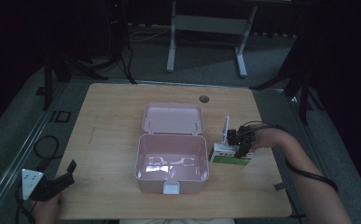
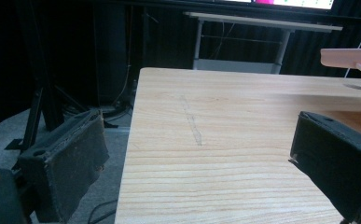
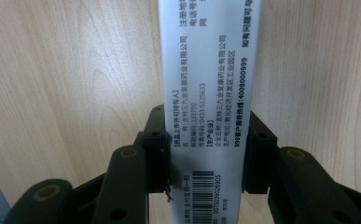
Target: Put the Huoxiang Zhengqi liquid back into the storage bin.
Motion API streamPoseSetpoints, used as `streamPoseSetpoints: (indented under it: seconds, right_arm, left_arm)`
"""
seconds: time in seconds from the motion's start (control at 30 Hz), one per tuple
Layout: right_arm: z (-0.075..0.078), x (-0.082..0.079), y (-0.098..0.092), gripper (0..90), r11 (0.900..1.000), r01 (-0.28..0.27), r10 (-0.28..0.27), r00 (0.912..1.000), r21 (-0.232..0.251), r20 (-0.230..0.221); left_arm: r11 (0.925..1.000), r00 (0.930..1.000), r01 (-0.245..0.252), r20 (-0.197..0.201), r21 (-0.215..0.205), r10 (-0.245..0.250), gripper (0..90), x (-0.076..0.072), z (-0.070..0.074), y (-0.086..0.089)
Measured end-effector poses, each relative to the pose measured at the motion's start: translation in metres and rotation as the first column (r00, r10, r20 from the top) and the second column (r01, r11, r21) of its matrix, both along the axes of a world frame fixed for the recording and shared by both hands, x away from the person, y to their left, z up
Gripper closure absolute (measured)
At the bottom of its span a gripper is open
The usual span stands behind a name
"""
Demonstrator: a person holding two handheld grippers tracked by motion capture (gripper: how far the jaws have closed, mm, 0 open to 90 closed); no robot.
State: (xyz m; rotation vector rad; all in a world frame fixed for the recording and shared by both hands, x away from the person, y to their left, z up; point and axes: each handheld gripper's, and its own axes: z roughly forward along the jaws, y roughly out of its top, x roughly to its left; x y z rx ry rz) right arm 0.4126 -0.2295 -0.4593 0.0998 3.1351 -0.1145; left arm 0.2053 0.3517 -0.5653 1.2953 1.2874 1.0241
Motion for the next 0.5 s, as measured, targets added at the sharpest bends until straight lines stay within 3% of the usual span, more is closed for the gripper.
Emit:
streamPoseSetpoints:
  seconds: [0.3,0.5]
  right_arm:
    - [0.007,-0.001,0.001,61.9,1.000,0.021,-0.021,0.9997,-0.002,-0.010]
    - [0.022,-0.007,0.001,61.9,1.000,0.022,-0.021,0.9994,0.017,-0.026]
  left_arm:
    - [1.0000,1.0000,0.000,0.000,-0.001,0.000,4.0,0.000,0.000,0.000]
    - [1.0000,1.0000,0.000,0.000,-0.001,0.000,4.0,0.000,0.000,0.000]
